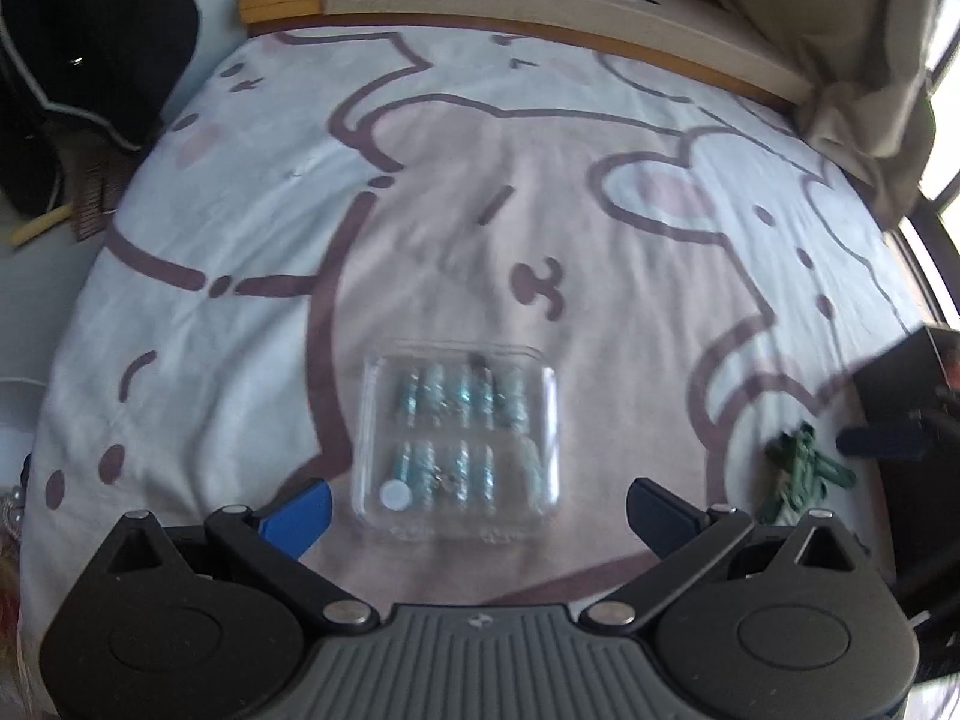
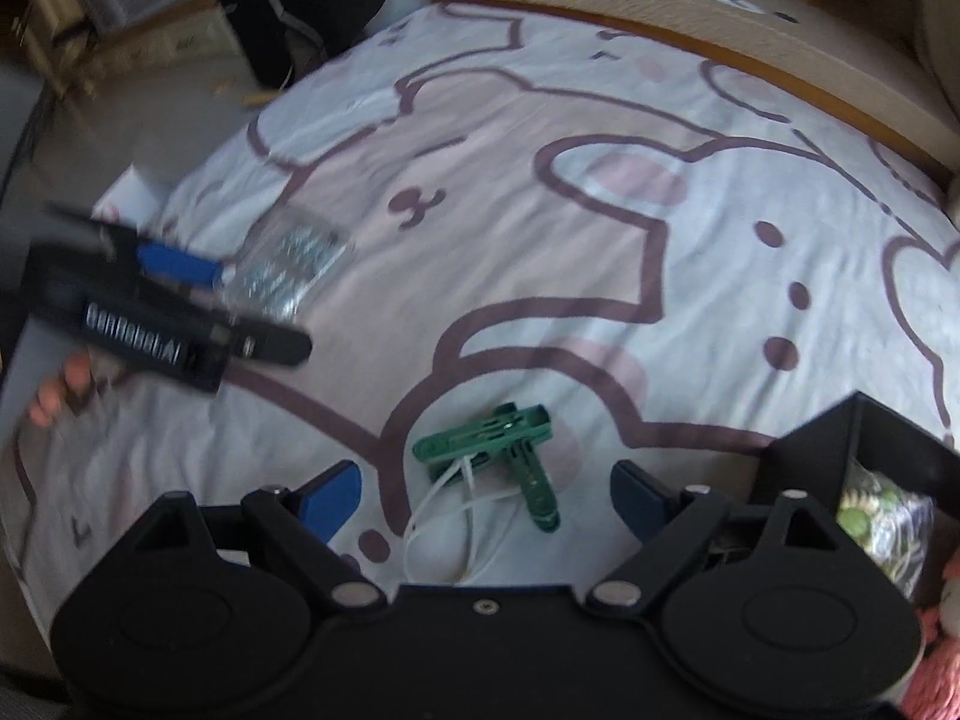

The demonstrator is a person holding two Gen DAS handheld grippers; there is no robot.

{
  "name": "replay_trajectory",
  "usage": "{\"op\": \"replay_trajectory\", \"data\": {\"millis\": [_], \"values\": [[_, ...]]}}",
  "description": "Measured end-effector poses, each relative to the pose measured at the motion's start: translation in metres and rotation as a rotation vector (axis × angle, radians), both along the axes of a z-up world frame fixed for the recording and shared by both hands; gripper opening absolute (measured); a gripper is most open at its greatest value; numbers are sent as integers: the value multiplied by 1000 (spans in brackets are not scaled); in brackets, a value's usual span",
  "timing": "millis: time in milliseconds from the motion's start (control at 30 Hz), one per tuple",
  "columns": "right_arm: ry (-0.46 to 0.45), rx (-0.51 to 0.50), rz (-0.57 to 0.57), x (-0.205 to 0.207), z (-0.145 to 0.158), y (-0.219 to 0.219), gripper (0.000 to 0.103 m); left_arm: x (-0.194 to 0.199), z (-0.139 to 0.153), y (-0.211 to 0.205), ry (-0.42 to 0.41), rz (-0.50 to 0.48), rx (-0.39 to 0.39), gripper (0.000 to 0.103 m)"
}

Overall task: Organize objects
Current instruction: 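Grasp clear vial case with left tool while right tool grasps green clothespins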

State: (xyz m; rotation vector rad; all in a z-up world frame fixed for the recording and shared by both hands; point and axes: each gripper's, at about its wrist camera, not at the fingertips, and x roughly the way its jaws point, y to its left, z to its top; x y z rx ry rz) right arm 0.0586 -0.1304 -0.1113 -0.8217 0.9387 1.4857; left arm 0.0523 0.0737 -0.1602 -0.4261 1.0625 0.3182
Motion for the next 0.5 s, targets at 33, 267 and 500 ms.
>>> {"op": "replay_trajectory", "data": {"millis": [33,267,500], "values": [[-7,-6,9,-2,-2,2,90,2,-1,2,7,16,-3,102],[-5,-52,-4,-5,-11,12,79,16,-1,6,39,66,13,97],[-23,-55,24,-5,-11,11,71,24,-5,3,65,81,45,94]]}}
